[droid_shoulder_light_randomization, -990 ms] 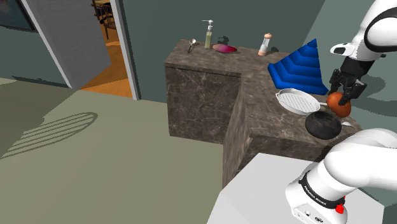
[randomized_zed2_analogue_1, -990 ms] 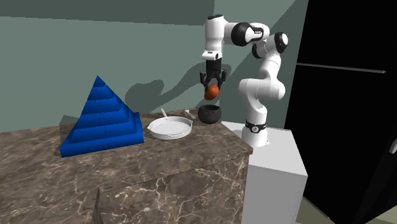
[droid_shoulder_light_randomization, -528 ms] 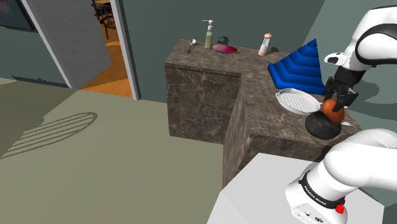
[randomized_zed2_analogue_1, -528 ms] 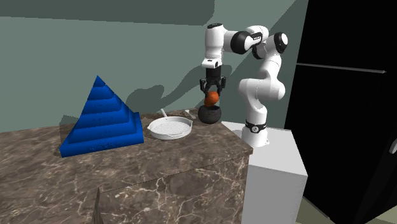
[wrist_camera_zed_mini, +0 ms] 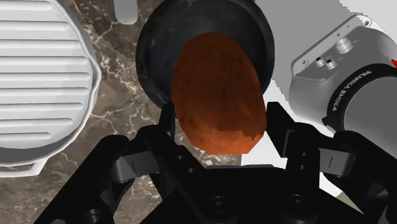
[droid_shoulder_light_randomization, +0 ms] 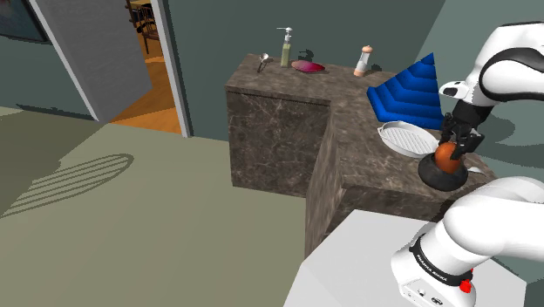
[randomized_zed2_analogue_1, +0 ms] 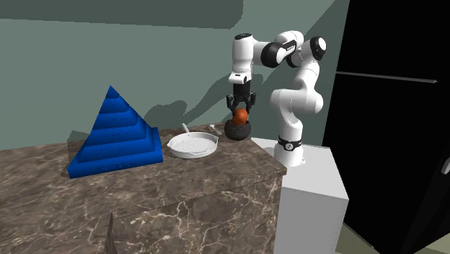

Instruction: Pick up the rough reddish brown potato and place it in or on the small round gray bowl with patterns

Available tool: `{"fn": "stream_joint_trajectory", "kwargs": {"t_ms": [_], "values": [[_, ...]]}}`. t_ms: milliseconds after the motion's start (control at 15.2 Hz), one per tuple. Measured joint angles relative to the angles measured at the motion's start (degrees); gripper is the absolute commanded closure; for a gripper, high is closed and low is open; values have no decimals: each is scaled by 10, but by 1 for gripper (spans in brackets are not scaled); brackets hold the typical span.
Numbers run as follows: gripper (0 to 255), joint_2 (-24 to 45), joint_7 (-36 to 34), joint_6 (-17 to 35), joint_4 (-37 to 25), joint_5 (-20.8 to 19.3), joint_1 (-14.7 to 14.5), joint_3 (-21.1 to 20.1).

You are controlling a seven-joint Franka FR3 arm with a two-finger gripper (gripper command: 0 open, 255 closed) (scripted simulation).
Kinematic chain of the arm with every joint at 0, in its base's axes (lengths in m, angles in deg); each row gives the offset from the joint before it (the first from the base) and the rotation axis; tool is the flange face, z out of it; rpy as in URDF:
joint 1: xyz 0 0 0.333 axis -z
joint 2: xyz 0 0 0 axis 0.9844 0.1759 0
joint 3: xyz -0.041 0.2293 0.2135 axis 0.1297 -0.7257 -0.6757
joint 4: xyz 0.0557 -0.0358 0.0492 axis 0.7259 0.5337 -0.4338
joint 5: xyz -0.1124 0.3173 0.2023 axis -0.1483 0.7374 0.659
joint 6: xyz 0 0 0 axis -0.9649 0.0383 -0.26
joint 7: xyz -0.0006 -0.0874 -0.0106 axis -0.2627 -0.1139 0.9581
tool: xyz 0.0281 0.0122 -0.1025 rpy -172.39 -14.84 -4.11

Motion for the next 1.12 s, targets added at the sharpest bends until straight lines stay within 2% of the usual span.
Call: {"fn": "stream_joint_trajectory", "kwargs": {"t_ms": [132, 198, 594, 924, 1122], "values": [[255, 0, 0, 0, 0, 0, 0, 0], [0, 0, 0, 0, 0, 0, 0, 0], [0, 0, 0, 0, 0, 0, 0, 0], [0, 11, 4, -50, -62, 30, -15, -28], [0, 10, 3, -58, -68, 35, -17, -34]]}}
